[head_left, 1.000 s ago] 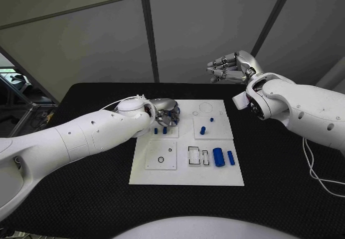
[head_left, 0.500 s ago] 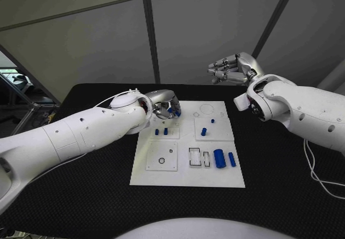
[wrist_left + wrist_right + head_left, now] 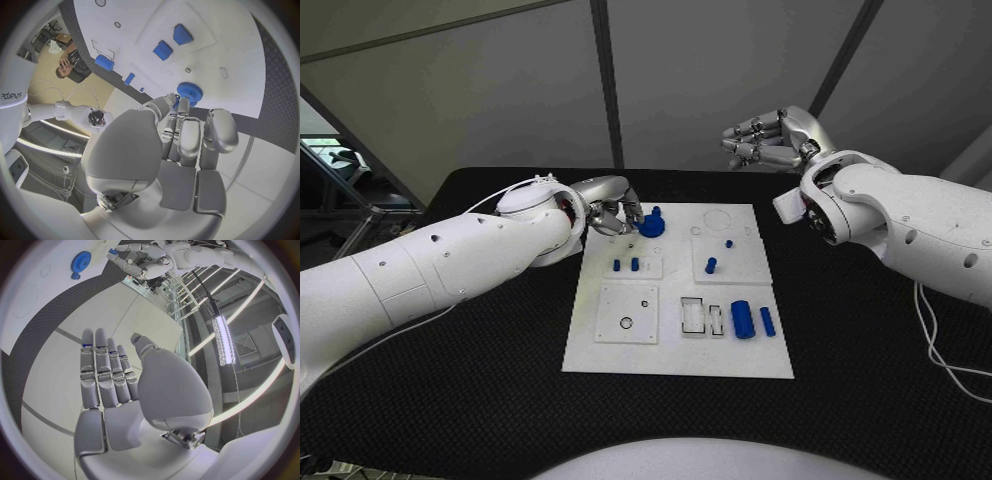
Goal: Assemble the parts on the task board
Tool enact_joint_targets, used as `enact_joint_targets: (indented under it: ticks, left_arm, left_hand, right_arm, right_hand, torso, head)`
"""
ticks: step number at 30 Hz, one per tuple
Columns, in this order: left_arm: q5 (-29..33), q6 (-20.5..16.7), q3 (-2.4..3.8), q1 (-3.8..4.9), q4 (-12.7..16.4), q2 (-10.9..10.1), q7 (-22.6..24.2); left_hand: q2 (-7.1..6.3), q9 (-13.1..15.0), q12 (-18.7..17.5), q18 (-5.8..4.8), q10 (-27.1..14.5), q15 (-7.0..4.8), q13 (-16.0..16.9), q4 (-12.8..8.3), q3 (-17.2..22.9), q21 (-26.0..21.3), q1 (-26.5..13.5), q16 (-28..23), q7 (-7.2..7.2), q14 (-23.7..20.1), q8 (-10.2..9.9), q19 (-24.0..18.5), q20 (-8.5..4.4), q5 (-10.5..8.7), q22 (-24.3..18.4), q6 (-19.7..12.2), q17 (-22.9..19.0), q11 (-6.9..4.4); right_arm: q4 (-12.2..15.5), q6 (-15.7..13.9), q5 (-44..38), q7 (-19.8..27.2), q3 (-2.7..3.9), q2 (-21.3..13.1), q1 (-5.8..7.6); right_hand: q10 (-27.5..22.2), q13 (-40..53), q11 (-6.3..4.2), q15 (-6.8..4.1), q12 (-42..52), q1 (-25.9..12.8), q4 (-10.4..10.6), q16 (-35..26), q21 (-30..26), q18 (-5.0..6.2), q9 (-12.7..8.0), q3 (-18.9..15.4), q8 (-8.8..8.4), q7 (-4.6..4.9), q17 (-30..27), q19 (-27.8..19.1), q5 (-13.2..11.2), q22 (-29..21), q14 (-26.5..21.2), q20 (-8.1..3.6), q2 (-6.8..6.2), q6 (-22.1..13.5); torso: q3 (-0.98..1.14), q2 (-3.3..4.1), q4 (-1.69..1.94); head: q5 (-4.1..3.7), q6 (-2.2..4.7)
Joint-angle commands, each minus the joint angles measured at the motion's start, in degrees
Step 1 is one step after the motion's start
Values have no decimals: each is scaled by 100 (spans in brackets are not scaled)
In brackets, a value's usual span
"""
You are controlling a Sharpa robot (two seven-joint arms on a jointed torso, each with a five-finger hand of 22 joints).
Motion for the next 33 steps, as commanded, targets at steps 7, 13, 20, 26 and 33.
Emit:
enact_joint_targets:
  ticks: [7,13,20,26,33]
  left_arm:
    - [59,252,3,-99,-38,-57,-102]
    - [59,297,3,-135,-42,-77,-113]
    - [59,348,3,-156,-57,-73,-140]
    - [59,397,1,-167,-86,-54,-168]
    - [59,416,-2,-180,-130,-16,-183]
  left_hand:
    - [1,-7,-22,-205,36,-9,-1,-4,36,27,-62,-12,7,3,-37,40,-12,-9,242,42,-12,-8]
    - [-2,-7,-28,-206,44,-11,-1,-3,38,31,-75,-16,4,0,-40,42,-12,-14,246,50,-22,-10]
    - [-3,-7,-31,-206,49,-12,-1,-3,40,35,-79,-21,2,-3,-41,44,-13,-17,249,55,-35,-12]
    - [-3,-7,-36,-206,56,-13,0,-2,41,34,-89,-20,1,-2,-43,44,-13,-23,250,60,-34,-13]
    - [-6,-8,-41,-203,60,-14,0,-2,42,23,-96,-20,0,-2,-46,38,-14,-28,245,63,-36,-14]
  right_arm:
    - [9,30,-10,31,4,-11,9]
    - [9,29,-10,31,4,-10,9]
    - [8,29,-10,31,4,-9,9]
    - [9,29,-10,31,4,-10,9]
    - [9,30,-10,33,4,-8,9]
  right_hand:
    - [3,-8,39,13,-17,-11,3,-30,-12,26,2,-9,-29,12,-6,41,29,-9,40,-16,39,4]
    - [3,-8,39,13,-17,-11,3,-30,-12,26,2,-9,-29,12,-6,41,29,-9,40,-16,39,4]
    - [3,-8,39,13,-17,-11,3,-30,-12,26,2,-9,-29,12,-6,41,29,-9,40,-16,39,4]
    - [3,-8,39,13,-17,-11,3,-30,-12,26,2,-9,-29,12,-6,41,29,-9,40,-16,39,4]
    - [3,-8,39,13,-17,-11,3,-30,-12,26,2,-9,-29,12,-6,41,29,-9,40,-16,39,4]
  torso:
    - [-5,3,-14]
    - [-1,5,-9]
    - [-1,2,-13]
    - [-1,2,-11]
    - [-2,6,-13]
  head:
    - [3,-7]
    - [7,-13]
    - [6,-21]
    - [5,-23]
    - [4,-27]
